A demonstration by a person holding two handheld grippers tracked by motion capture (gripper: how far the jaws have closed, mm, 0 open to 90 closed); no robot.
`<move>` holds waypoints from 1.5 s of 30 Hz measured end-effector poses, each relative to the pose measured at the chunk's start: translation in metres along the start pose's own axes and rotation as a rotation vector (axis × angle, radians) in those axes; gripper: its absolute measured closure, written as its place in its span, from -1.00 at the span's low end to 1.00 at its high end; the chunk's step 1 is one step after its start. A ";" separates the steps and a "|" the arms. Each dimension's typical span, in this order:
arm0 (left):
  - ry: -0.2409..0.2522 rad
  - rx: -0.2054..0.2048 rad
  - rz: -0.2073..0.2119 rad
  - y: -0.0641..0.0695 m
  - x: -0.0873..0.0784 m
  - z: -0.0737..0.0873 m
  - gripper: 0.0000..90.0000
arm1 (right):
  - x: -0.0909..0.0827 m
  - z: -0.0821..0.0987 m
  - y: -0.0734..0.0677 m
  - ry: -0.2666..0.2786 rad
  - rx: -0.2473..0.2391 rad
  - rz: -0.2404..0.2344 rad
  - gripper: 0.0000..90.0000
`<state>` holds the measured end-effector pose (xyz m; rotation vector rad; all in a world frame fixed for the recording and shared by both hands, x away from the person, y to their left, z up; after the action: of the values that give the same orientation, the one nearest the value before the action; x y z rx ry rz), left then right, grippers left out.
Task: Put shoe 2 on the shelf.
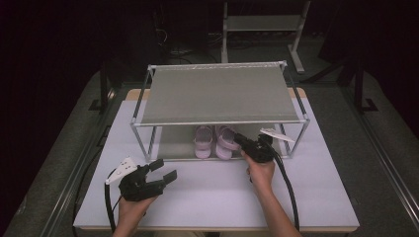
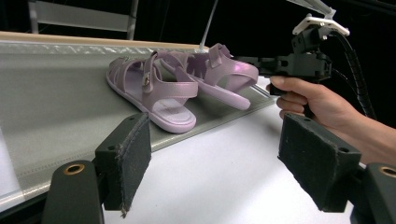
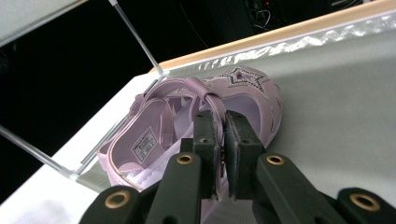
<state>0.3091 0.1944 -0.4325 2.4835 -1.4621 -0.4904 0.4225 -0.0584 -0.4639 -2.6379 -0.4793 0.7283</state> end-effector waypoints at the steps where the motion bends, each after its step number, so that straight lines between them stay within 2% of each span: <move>1: 0.001 0.000 0.000 0.000 0.000 0.000 -0.44 | 0.001 0.000 -0.001 -0.005 0.009 0.009 0.85; 3: 0.002 0.001 0.001 0.000 0.000 0.000 -0.44 | 0.005 -0.002 0.000 0.009 -0.010 0.013 0.85; 8: -0.001 0.001 0.002 0.000 0.000 0.000 -0.44 | 0.010 -0.001 0.007 0.009 -0.020 0.046 0.85; 12: -0.003 0.002 0.003 0.001 0.001 0.000 -0.44 | 0.015 -0.003 0.009 0.013 -0.040 0.050 0.85; 16: -0.001 0.001 0.004 0.001 0.001 0.000 -0.44 | 0.020 -0.004 0.007 0.013 -0.040 0.057 0.85; 26: 0.000 0.002 0.007 0.001 0.000 -0.001 -0.44 | 0.024 0.004 0.002 -0.005 -0.120 0.072 0.84; 28: 0.000 0.002 0.009 0.002 0.001 -0.001 -0.44 | 0.025 0.007 0.002 -0.010 -0.150 0.084 0.82; 30: -0.002 0.002 0.010 0.002 0.001 0.000 -0.44 | 0.025 0.007 -0.001 -0.007 -0.134 0.072 0.81; 31: -0.002 0.002 0.011 0.002 0.001 0.000 -0.44 | 0.025 0.007 0.002 -0.009 -0.147 0.084 0.80; 38: 0.001 0.001 0.011 0.003 0.001 0.000 -0.44 | 0.026 0.007 0.000 -0.004 -0.147 0.088 0.81; 41: 0.000 0.002 0.012 0.003 0.001 -0.001 -0.44 | 0.027 0.003 -0.001 0.024 -0.161 0.102 0.83; 42: 0.000 0.002 0.012 0.003 0.001 0.000 -0.44 | 0.026 0.002 -0.004 0.031 -0.135 0.088 0.83; 43: 0.001 0.001 0.012 0.003 0.001 -0.001 -0.44 | 0.027 0.002 -0.005 0.032 -0.129 0.083 0.83; 44: 0.001 0.002 0.012 0.003 0.001 -0.001 -0.44 | 0.028 0.003 -0.002 0.027 -0.158 0.096 0.83; 45: -0.001 0.002 0.012 0.002 0.001 -0.001 -0.44 | 0.029 0.004 -0.003 0.025 -0.164 0.094 0.83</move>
<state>0.3076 0.1927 -0.4313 2.4743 -1.4780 -0.4879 0.4430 -0.0429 -0.4784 -2.8356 -0.4263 0.7109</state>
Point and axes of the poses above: each handheld gripper's, and its own axes: x roughly forward along the jaws, z roughly out of its underside, y roughly to its right, the point moved 9 cm from there along x, roughly forward along the jaws, and after that the axes turned 14 degrees about z, right-handed, at the moved point
